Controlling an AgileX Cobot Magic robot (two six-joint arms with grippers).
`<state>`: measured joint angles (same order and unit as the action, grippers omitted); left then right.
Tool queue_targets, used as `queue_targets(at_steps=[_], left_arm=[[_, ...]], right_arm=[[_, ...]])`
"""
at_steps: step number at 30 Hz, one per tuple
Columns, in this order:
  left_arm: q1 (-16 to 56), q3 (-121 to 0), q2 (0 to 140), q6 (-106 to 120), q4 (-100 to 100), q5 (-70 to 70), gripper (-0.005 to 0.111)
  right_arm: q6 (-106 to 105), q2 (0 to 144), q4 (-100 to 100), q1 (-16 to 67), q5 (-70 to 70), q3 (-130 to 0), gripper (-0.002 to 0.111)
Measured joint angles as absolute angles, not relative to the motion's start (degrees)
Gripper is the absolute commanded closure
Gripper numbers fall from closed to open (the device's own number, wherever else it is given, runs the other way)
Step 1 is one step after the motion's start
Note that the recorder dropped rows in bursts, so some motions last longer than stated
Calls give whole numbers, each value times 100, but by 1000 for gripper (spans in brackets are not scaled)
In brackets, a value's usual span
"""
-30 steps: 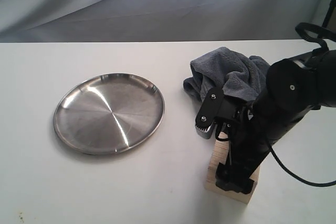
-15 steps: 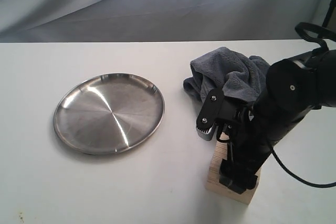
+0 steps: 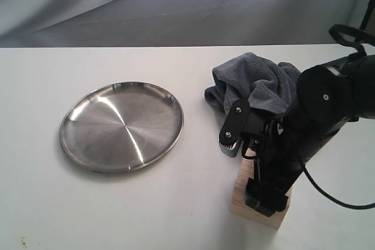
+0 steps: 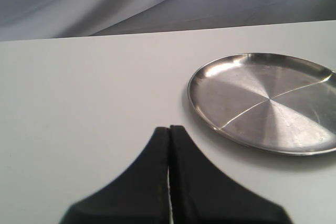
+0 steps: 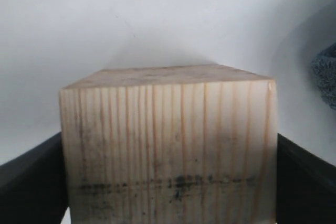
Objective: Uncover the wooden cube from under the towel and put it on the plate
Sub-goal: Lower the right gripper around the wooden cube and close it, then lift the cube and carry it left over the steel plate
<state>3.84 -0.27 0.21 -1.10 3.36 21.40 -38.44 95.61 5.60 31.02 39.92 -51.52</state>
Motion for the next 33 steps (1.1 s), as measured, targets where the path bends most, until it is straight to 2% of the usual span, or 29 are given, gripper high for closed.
queue_targets(at_steps=[16, 27, 33], left_arm=[[384, -27, 21, -110, 336, 2140, 107], [384, -27, 21, -110, 336, 2140, 107], [384, -27, 21, -110, 336, 2140, 107]], right_arm=[[-3848, 9420, 1082, 3102, 4227, -5847, 108], [-3944, 9406, 2058, 3102, 1897, -5886, 108], [-4259, 9406, 2519, 3151, 1184, -5886, 108]])
